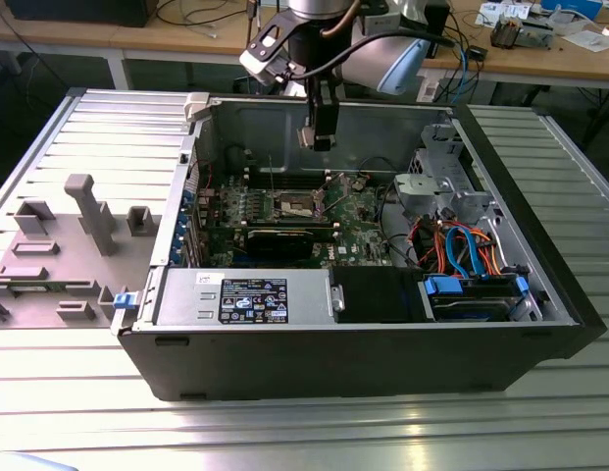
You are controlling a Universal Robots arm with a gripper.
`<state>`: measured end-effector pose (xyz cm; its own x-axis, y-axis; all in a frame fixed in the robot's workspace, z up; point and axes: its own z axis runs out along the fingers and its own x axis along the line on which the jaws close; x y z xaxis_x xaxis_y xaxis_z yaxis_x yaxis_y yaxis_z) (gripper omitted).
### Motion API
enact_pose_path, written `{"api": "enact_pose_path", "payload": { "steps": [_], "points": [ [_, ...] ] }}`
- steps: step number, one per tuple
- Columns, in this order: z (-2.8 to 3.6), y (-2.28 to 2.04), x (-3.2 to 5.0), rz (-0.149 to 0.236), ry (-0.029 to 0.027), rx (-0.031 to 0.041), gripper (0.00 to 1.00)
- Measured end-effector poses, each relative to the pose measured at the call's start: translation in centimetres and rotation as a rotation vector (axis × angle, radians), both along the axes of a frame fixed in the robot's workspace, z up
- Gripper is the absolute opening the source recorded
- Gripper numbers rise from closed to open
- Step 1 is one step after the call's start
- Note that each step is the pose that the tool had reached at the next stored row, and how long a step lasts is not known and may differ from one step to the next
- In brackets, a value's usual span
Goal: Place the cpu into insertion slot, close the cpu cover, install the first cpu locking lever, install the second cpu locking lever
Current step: 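Place the cpu into insertion slot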
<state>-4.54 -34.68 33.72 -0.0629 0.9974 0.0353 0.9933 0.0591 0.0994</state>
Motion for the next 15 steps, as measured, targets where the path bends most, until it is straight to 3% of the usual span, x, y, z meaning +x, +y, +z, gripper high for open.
{"api": "enact_pose_path", "payload": {
  "steps": [15],
  "points": [
    [-0.22,0.00,0.00,-0.031,0.0007,-0.0002,0.55]
  ]
}}
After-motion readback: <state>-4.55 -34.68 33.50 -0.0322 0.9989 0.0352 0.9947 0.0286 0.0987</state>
